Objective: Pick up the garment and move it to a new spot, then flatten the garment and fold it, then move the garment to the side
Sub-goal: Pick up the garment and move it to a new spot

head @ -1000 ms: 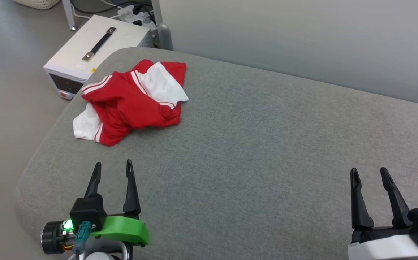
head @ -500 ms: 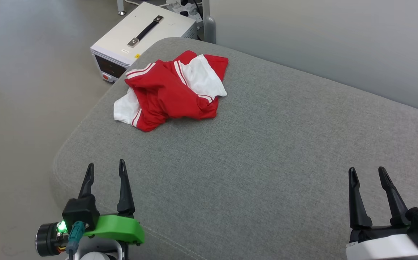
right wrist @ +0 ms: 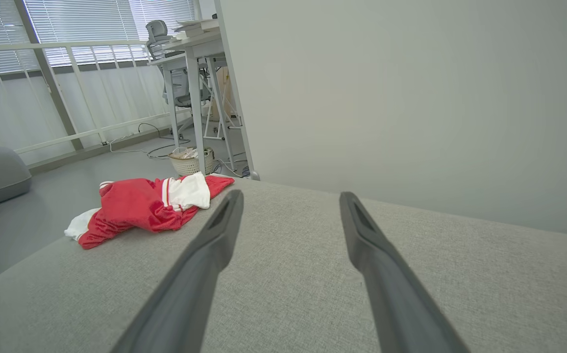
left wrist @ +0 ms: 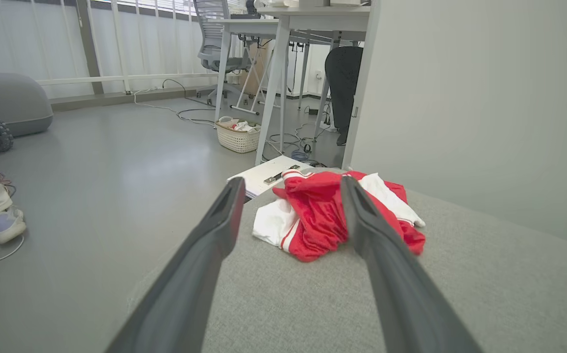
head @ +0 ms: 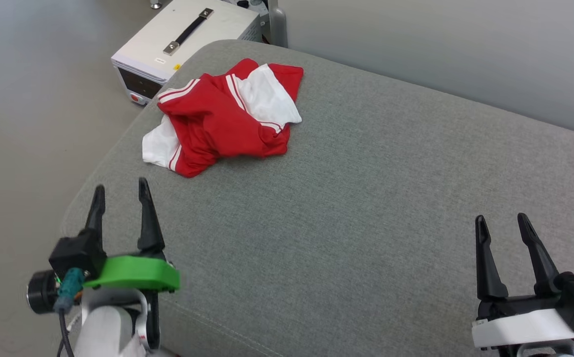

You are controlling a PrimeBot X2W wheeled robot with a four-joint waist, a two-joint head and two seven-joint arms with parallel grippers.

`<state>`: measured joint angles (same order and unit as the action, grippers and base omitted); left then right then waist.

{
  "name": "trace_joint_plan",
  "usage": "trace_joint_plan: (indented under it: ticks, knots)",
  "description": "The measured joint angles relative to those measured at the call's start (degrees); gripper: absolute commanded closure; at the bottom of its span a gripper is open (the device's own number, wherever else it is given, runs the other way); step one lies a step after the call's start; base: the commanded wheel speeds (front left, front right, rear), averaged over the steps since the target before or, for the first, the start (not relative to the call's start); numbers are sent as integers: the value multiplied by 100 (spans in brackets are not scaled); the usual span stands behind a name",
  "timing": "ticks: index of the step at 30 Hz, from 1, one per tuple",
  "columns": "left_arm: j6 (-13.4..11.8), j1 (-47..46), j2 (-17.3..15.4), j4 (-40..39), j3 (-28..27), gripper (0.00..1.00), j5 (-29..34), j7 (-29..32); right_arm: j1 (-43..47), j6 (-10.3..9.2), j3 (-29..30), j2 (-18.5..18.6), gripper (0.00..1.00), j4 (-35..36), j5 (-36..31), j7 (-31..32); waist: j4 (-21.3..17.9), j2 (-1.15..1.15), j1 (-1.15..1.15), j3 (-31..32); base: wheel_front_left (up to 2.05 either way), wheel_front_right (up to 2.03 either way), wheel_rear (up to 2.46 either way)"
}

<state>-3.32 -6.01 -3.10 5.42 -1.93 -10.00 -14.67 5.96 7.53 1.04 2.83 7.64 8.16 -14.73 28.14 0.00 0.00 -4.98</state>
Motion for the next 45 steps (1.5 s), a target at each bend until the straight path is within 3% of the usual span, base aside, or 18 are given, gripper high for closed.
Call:
trace_joint_plan:
  ticks: [6, 9, 17, 20, 25, 29, 36, 39, 45]
  knots:
    - [430, -1138, -105, 294, -543, 0, 15, 0, -242, 0, -74, 113, 0, 168, -172, 0, -246, 0, 0, -339, 0, 0, 0]
    - [659, -1884, -182, 543, -975, 0, -287, 0, -425, 0, -70, 297, 0, 300, -202, 0, -399, 0, 0, -596, 0, 0, 0]
    - [955, -3514, -900, 1561, -1146, 0, -475, 73, -866, 0, 51, 570, 0, 687, -204, 0, -821, 0, 1, -1359, 0, 0, 0]
    - [1023, -4025, -1199, 2103, -988, 0, -792, 717, -990, 0, 66, 655, 0, 798, -233, 0, -971, 0, 1, -1649, 0, 0, 0]
    - [1050, -4589, -1659, 2646, -420, 0, -1535, 2296, -1179, 0, 234, 714, 0, 992, -245, 0, -1219, 0, 1, -2120, 0, 0, 0]
    - [1061, -4757, -1984, 2938, 110, 0, -2165, 3783, -1241, 0, 288, 821, 0, 1059, -245, 0, -1390, 0, 1, -2450, 0, 0, 0]
    - [1062, -4887, -2482, 3166, 667, 0, -2659, 5466, -1416, 0, 348, 915, 0, 1116, -244, 0, -1630, 0, 1, -2907, 0, 0, 0]
    - [1062, -4887, -2624, 3256, 835, 0, -2754, 5960, -1436, 0, 358, 925, 0, 1123, -242, 0, -1733, 0, 1, -3026, 0, 0, 0]
    - [1062, -4897, -2833, 3251, 1084, 0, -2770, 6294, -1437, 0, 388, 925, 0, 1123, -222, 0, -1878, 1, 0, -3180, 0, 0, 0]
